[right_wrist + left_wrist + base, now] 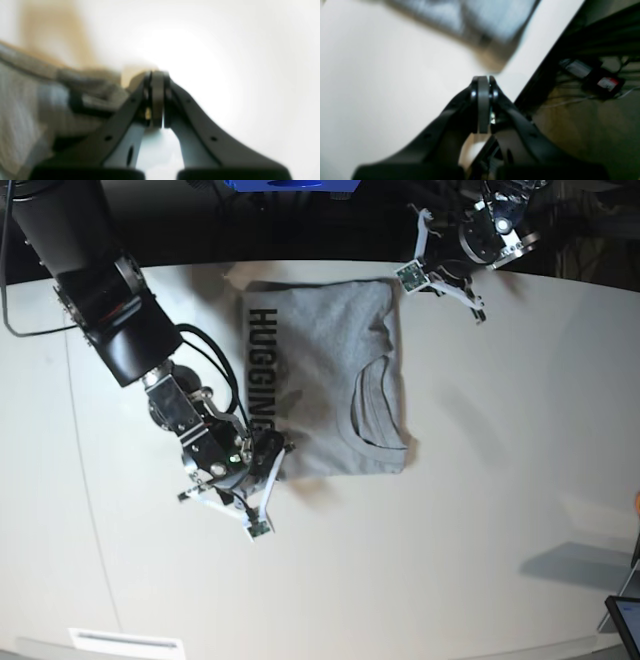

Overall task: Fold the T-shirt properly
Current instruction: 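Withdraw the right gripper from the shirt and move the left gripper, then move the left gripper to the folded shirt's corner beside the printed text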

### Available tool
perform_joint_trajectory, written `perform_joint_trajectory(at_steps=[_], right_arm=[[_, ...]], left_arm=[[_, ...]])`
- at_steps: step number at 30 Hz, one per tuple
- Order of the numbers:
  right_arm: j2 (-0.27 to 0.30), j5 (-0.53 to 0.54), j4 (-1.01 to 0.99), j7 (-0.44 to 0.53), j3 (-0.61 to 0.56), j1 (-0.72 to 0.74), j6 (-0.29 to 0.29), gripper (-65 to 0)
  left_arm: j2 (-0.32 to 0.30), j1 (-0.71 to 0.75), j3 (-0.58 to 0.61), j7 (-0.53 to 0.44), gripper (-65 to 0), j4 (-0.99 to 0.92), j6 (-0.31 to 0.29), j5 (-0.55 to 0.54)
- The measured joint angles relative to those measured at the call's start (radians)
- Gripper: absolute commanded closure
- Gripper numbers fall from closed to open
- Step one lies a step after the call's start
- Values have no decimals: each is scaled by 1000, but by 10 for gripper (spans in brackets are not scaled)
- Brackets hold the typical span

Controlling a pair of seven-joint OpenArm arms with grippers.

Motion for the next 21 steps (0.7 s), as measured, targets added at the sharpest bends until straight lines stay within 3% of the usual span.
perform_joint_trajectory(at_steps=[15, 21], right_arm=[[28, 3, -11, 37, 0, -3, 5, 0], [31, -4, 10, -16, 0, -3, 3, 0]], left_arm=[[51, -94, -19, 19, 0, -29, -26, -5], [49, -142, -19, 38, 0, -40, -26, 8]])
